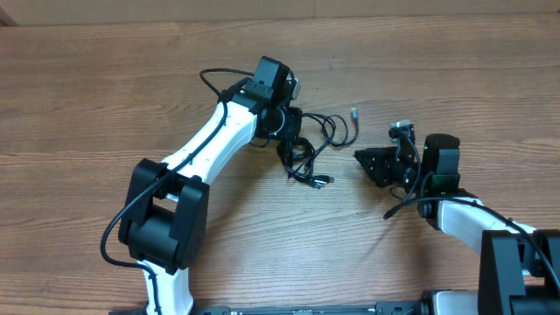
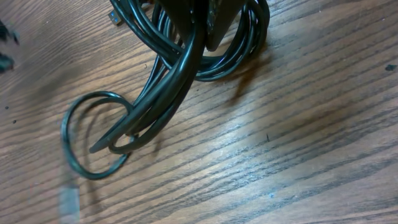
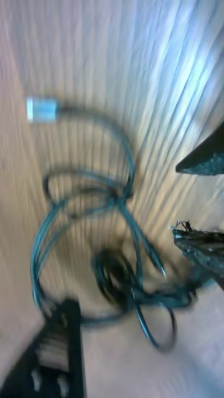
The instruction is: Untangle cables
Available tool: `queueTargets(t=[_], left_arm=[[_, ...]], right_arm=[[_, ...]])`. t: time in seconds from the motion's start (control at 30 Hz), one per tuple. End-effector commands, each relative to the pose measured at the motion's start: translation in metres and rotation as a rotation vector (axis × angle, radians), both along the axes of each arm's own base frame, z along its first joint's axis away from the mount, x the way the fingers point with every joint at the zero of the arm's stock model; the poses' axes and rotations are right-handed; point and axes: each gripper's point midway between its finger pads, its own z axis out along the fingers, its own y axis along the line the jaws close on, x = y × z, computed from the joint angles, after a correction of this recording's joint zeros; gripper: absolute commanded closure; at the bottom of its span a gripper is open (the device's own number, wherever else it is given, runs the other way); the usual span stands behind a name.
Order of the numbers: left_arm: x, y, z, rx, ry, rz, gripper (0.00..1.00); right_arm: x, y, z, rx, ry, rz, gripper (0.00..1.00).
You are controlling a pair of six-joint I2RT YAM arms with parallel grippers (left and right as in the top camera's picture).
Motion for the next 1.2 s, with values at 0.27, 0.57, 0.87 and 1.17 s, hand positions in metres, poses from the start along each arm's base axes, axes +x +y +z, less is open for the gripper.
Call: queueTargets(t=[0.27, 0.57, 0.87, 1.17], left_arm=[[0.005, 0.004, 0.005, 0.004, -0.027, -0.005, 0.96], [-0.012, -0.04, 0.029, -0.202, -0.14, -0.394, 0.95], [-0.029, -0.034, 0.022, -0.135, -0.228, -0.664, 0.96], [-0.039, -0.029, 0.018, -0.093, -0.286, -0.84, 0.96]], right_arm=[[0.014, -0.019, -0.006, -0.041, 0.032, -0.139, 0.35], [0.013, -0.016, -0.004, -0.036, 0.026, -0.125, 0.34], [0.013, -0.011, 0.001, -0.016, 0.003, -0.093, 0.34], [0.006, 0.003, 0.008, -0.011, -0.055, 0.032, 0.41]])
